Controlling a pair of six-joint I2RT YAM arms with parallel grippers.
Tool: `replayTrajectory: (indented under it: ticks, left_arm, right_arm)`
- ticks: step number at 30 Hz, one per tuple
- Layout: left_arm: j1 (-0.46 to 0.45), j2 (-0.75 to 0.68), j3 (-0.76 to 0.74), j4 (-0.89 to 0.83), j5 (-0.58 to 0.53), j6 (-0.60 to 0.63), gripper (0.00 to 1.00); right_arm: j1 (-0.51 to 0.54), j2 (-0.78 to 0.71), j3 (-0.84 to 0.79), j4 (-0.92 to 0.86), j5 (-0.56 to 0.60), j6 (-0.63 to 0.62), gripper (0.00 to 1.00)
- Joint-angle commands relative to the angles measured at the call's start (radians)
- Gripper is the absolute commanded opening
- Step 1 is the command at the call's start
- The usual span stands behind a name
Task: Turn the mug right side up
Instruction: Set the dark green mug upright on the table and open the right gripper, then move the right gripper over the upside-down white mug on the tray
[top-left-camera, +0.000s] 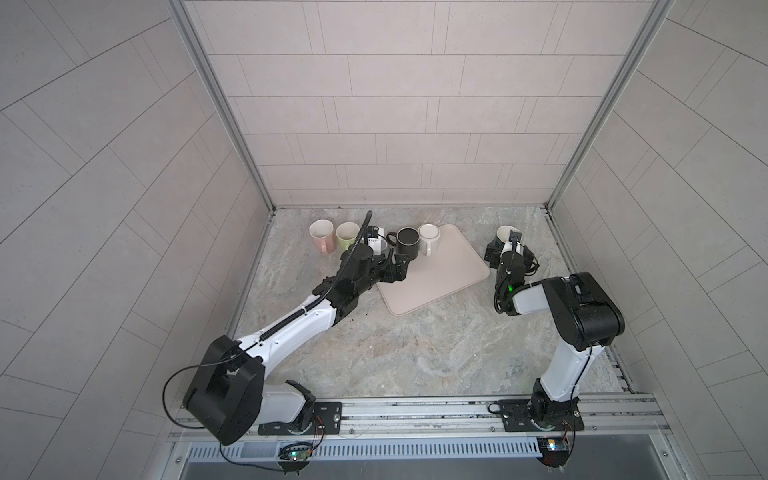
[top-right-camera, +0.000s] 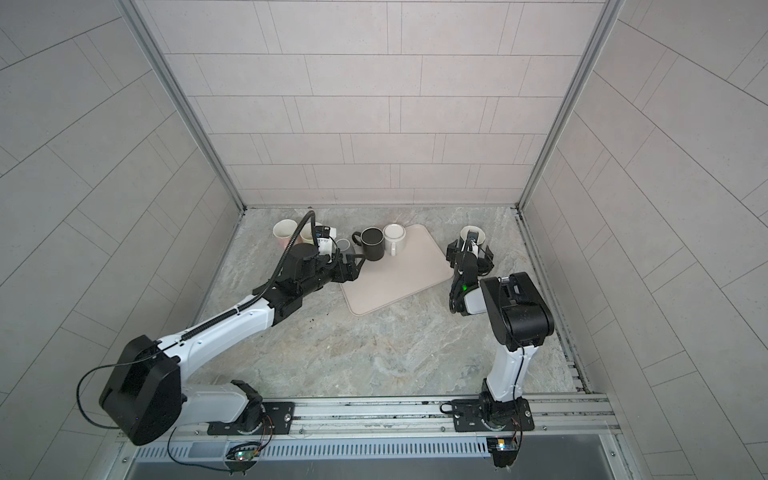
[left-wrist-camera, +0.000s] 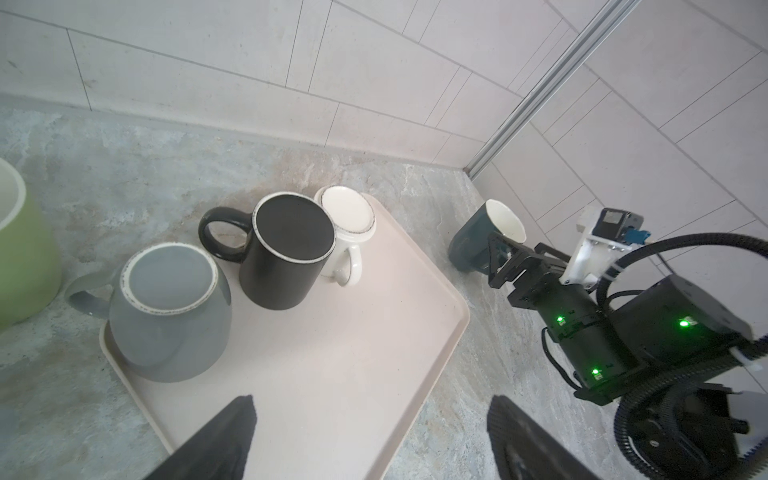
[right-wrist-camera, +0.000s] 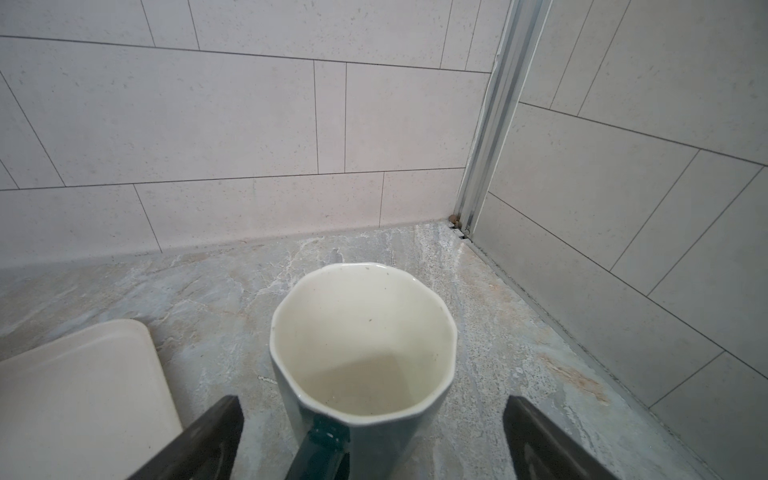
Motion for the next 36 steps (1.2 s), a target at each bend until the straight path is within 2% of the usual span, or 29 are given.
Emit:
replayTrajectory:
  ticks: [1, 12, 15, 18, 19, 24, 30, 36]
  left_arm:
    - [0.007, 0.033, 0.031, -0.053, -0.012, 0.013, 0.93]
    - [0.026, 0.054, 0.044, -0.094, -0.023, 0.007, 0.94]
    - [0.027, 0.041, 0.028, -0.096, -0.031, 0.0, 0.94]
    - [0.026, 0.01, -0.036, -0.025, -0.03, -0.035, 0.94]
    - [0.027, 0.001, -0.059, -0.001, -0.029, -0.049, 0.94]
    - [0.027, -0.019, -0.109, 0.01, -0.031, -0.047, 0.94]
    - [0.026, -0.043, -0.225, 0.114, -0.069, -0.094, 1.0]
    - [0.026, -0.054, -0.292, 0.159, -0.065, -0.058, 1.0]
  right_arm:
    - [0.036, -0.082, -0.001, -0.06, 0.049, -0.068, 0.99]
    - [0.133, -0.299, 0.025, -0.399, 0.159, -0.074, 0.99]
    - [0.173, -0.373, 0.042, -0.537, 0.209, -0.067, 0.99]
    - [0.245, -0.441, 0.048, -0.579, 0.269, -0.168, 0.99]
    - [0.261, -0.464, 0.063, -0.626, 0.288, -0.167, 1.0]
    - [0.292, -0.564, 0.185, -0.935, 0.149, -0.042, 0.99]
    - [0.315, -0.55, 0.359, -1.271, 0.004, 0.118, 0.99]
    - [0.371, -0.506, 0.37, -1.314, -0.12, 0.249, 0.98]
